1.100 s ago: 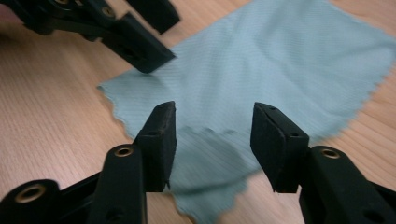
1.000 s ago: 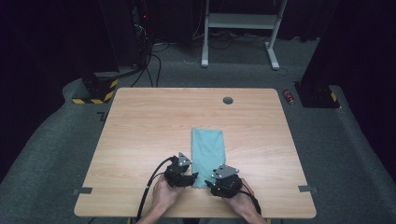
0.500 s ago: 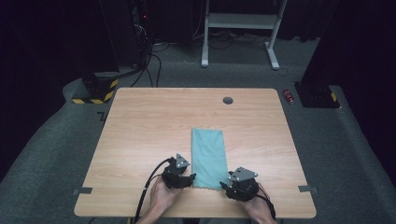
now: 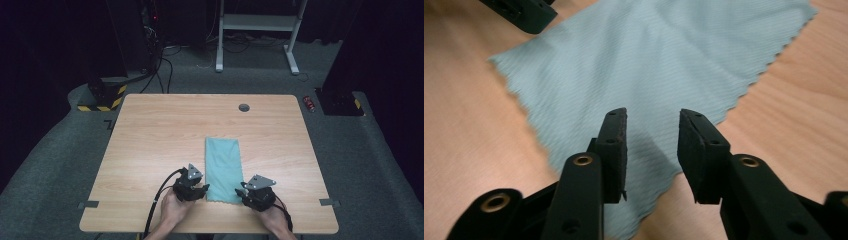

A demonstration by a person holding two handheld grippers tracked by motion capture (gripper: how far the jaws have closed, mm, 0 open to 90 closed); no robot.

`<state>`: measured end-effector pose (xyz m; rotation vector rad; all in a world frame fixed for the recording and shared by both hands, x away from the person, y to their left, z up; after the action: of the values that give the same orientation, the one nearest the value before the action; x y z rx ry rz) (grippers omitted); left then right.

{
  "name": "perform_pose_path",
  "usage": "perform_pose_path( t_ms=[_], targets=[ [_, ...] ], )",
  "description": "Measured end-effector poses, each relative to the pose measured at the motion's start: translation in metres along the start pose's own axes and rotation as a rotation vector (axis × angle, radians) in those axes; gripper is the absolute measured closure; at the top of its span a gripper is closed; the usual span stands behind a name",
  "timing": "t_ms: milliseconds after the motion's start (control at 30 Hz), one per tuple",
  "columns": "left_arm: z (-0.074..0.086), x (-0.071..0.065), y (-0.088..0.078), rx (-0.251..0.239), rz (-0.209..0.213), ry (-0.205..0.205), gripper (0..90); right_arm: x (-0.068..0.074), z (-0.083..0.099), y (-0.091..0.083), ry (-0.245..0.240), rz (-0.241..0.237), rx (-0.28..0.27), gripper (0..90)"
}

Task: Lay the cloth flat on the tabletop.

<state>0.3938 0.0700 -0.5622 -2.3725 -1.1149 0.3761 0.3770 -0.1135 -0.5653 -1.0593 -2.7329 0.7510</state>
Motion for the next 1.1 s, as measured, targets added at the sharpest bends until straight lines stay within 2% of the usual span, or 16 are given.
perform_pose_path(
  t_ms=[67, 167, 267, 433, 667, 733, 1100],
  targets=[
    [-0.008, 0.006, 0.005, -0.013, -0.012, -0.011, 57.1, -0.009, -0.005, 0.005, 0.023, 0.012, -0.005, 68.2],
    [-0.018, 0.011, 0.015, -0.020, -0.009, -0.003, 58.8, -0.017, -0.011, 0.016, 0.054, 0.021, -0.008, 70.5],
    [-0.025, 0.013, 0.026, -0.016, -0.011, 0.025, 62.3, -0.022, -0.016, 0.026, 0.048, 0.032, -0.003, 72.3],
    [-0.032, 0.013, 0.040, 0.008, -0.005, 0.068, 65.6, -0.028, -0.020, 0.035, 0.070, 0.051, -0.002, 73.3],
    [-0.030, 0.017, 0.053, 0.051, -0.017, 0.095, 66.5, -0.035, -0.020, 0.044, 0.083, 0.060, 0.014, 73.3],
    [-0.029, 0.018, 0.055, 0.055, -0.019, 0.087, 67.3, -0.036, -0.017, 0.046, 0.088, 0.059, 0.028, 73.3],
    [-0.028, 0.022, 0.053, 0.064, -0.024, 0.094, 70.1, -0.034, -0.016, 0.052, 0.094, 0.048, 0.029, 73.2]
  ],
)
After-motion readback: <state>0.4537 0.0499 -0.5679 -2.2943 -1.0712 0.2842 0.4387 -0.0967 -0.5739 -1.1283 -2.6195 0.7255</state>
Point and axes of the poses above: each handheld gripper's, and its own axes: y roughly forward along the jaws, z roughly out of its underside, x roughly to its left, the point moved 8 cm from there along y, roughly forward along the jaws, and after that the axes turned 14 degrees about -x, right-handed, at the moved point
